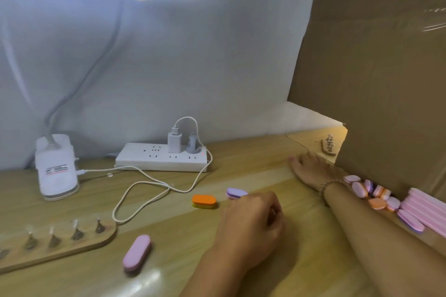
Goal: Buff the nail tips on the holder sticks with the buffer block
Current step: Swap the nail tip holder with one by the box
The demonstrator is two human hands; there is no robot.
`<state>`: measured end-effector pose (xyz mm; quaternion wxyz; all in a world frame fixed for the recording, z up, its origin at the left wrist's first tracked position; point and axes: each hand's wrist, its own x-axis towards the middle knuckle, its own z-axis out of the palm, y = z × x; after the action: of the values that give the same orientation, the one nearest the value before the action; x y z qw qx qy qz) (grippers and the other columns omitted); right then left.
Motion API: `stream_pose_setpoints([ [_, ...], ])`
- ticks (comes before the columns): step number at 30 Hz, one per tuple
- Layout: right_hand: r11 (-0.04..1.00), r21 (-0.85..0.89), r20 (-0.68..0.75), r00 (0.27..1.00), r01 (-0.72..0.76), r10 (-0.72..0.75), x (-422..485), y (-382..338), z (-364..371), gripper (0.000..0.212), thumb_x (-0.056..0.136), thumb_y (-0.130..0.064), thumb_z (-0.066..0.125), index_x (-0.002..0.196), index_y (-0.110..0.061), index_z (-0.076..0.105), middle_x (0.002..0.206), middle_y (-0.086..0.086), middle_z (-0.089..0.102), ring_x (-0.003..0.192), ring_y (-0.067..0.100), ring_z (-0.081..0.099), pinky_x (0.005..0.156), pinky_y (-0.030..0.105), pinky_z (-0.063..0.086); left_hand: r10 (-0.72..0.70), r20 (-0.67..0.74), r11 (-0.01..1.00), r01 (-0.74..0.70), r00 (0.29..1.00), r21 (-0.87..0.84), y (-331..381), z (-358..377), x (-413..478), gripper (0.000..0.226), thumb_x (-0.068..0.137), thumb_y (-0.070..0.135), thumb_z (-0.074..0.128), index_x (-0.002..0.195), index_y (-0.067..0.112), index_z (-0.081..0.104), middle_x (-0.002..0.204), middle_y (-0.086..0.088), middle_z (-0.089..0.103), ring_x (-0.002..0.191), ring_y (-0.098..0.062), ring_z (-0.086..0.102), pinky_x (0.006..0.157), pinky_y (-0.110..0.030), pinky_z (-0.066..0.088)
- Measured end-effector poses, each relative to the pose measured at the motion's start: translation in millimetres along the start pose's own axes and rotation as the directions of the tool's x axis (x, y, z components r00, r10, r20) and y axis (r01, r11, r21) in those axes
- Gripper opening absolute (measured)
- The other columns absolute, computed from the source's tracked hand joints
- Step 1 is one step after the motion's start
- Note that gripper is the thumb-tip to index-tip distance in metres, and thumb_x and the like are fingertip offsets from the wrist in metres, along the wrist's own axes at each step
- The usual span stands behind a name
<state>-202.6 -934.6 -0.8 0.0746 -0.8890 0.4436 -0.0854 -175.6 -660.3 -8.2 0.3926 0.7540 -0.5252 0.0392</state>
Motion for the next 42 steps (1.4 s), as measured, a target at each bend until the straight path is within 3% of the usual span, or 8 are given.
stream_pose_setpoints([
  [7,0.904,0.392,-0.238,0.968,0.171,-0.08,-45,-20,-15,0.02,0.097,-0.03,0.049,0.108,-0.021,0.062,0.118,0.005,0.064,0.104,0.025,0.058,0.093,0.045,0.047,0.072,-0.354,0.991,-0.025,0.932,0.135,17,-18,-17,0.016,0.089,0.03,0.056,0.103,0.025,0.061,0.092,0.006,0.067,0.082,-0.019,0.063,0.06,-0.034,0.044],
  [12,0.747,0.335,-0.495,0.782,0.573,-0.378,-143,-94,-13,0.009,0.084,-0.017,0.069,0.083,-0.023,0.062,0.083,-0.005,0.063,0.08,0.02,0.059,0.071,0.037,0.047,-0.029,-0.548,0.981,0.128,0.836,0.144,-6,-71,-43,0.027,0.082,0.019,0.063,0.109,0.018,0.06,0.099,0.004,0.064,0.092,-0.02,0.059,0.075,-0.031,0.043],
  [16,0.557,0.334,-0.342,0.649,0.76,-0.679,-239,-149,1,0.014,0.085,-0.035,0.068,0.096,-0.031,0.06,0.093,-0.017,0.054,0.087,-0.002,0.051,0.078,0.025,0.041,-0.178,-0.693,0.906,0.391,0.699,0.161,-42,-135,-84,0.037,0.076,0.011,0.064,0.112,0.014,0.055,0.106,-0.003,0.057,0.097,-0.026,0.053,0.082,-0.038,0.04],
  [18,0.606,0.337,-0.164,0.678,0.721,-0.716,-265,-174,9,0.041,0.084,-0.058,0.059,0.116,-0.034,0.052,0.111,-0.015,0.048,0.107,0.003,0.047,0.093,0.028,0.038,-0.328,-0.744,0.824,0.562,0.582,0.077,-62,-167,-110,0.043,0.074,0.012,0.066,0.114,0.014,0.051,0.112,-0.007,0.055,0.105,-0.031,0.051,0.086,-0.04,0.038],
  [21,0.685,0.289,-0.032,0.722,0.669,-0.691,-282,-201,12,0.054,0.081,-0.072,0.051,0.121,-0.035,0.047,0.113,-0.011,0.04,0.109,0.012,0.046,0.09,0.027,0.036,-0.562,-0.687,0.666,0.744,0.46,-0.046,-91,-204,-152,0.051,0.077,0.023,0.071,0.119,0.019,0.042,0.126,-0.002,0.055,0.12,-0.029,0.048,0.096,-0.039,0.039],
  [27,0.772,0.333,-0.009,0.821,0.541,-0.571,-286,-217,17,0.037,0.092,-0.052,0.052,0.118,-0.026,0.055,0.12,-0.001,0.046,0.11,0.021,0.054,0.09,0.029,0.045,-0.73,-0.282,0.644,0.765,0.623,0.023,-109,-226,-178,0.044,0.087,0.039,0.069,0.127,0.031,0.05,0.13,0.012,0.062,0.127,-0.014,0.054,0.111,-0.036,0.035],
  [34,0.712,0.482,-0.152,0.849,0.511,-0.506,-290,-210,18,0.02,0.088,-0.036,0.066,0.105,-0.026,0.063,0.107,-0.005,0.06,0.095,0.015,0.06,0.083,0.029,0.046,-0.661,-0.369,0.653,0.743,0.653,0.146,-103,-218,-178,0.017,0.084,0.052,0.066,0.09,0.036,0.063,0.106,0.021,0.065,0.109,-0.005,0.059,0.087,-0.03,0.031],
  [42,0.567,0.483,-0.227,0.72,0.668,-0.656,-297,-212,15,0.025,0.096,-0.018,0.054,0.105,-0.04,0.063,0.1,-0.014,0.056,0.083,0.005,0.057,0.076,0.031,0.047,-0.617,-0.252,0.731,0.662,0.745,0.167,-86,-239,-210,0.021,0.083,0.052,0.071,0.095,0.037,0.064,0.103,0.025,0.067,0.105,0.004,0.06,0.108,-0.036,0.035],
])
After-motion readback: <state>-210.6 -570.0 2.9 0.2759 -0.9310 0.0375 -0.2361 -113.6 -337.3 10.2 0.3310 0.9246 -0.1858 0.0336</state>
